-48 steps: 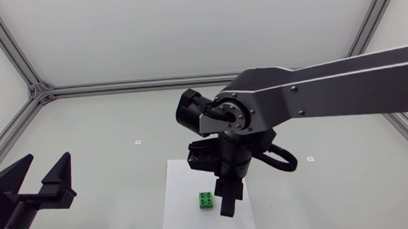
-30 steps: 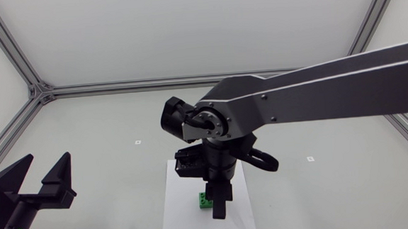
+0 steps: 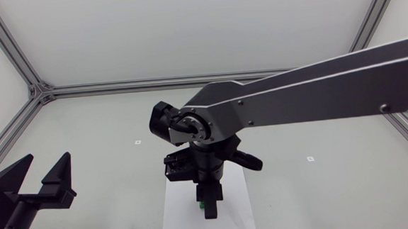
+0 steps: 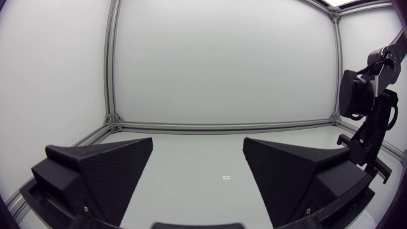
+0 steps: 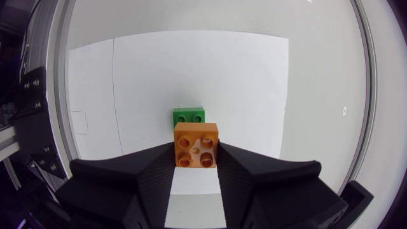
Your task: Pick up the orange 2x2 brick with the right arm and stack it on top of the green 2x2 brick in the center
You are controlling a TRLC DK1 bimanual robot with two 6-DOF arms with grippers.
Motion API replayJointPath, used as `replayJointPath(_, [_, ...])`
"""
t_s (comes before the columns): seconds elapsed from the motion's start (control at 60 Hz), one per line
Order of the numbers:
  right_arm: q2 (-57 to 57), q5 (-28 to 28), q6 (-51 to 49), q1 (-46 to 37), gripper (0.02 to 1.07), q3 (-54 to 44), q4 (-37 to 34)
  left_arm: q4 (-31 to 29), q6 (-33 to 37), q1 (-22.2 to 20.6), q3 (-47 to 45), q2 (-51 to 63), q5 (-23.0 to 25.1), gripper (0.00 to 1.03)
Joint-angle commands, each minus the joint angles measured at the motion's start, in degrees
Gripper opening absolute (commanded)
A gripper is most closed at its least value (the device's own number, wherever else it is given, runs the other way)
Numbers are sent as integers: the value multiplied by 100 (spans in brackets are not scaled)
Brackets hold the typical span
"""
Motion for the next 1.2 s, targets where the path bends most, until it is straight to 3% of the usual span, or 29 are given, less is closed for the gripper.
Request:
replayJointPath(0.0, [160,-44,-129,58,8,99,-23,-78,75,16,-235,-45,23,99])
replayJointPath(1.183, [353,-219,-164,84,8,91,126,-87,75,7,-235,-45,23,99])
